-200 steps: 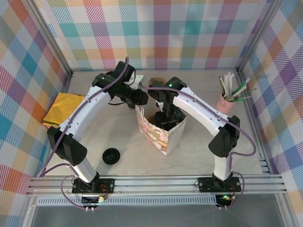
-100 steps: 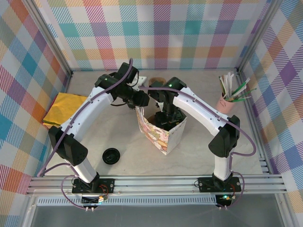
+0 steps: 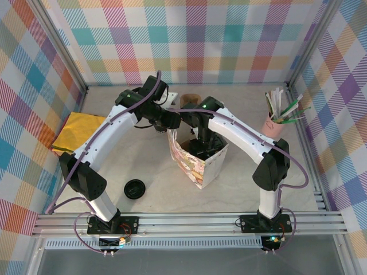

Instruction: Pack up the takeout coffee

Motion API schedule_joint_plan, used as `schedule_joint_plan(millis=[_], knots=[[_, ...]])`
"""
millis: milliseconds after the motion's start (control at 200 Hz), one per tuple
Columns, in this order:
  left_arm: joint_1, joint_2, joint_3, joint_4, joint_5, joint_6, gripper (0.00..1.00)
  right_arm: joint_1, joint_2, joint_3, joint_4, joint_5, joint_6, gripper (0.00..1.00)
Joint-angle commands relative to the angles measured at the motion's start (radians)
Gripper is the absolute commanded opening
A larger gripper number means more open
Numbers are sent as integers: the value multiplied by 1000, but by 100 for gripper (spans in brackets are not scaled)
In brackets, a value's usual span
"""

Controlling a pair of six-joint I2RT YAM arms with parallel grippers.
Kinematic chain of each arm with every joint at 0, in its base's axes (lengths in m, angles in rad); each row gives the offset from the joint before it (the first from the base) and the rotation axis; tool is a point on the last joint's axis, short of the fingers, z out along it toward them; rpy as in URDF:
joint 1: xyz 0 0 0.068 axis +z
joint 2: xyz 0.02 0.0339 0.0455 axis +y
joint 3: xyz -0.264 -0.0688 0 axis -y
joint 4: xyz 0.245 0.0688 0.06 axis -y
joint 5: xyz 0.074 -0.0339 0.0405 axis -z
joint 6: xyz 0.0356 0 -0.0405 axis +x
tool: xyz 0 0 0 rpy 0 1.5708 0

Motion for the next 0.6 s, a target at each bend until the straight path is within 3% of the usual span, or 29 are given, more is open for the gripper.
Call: schedule_joint_plan(millis=[0, 595], knots=[[-12, 5, 16, -21, -7, 10, 33, -6, -32, -10, -152, 15, 1, 71], [-12, -7, -4, -19, -11, 1, 34, -5, -22, -32, -143, 32, -13, 71]])
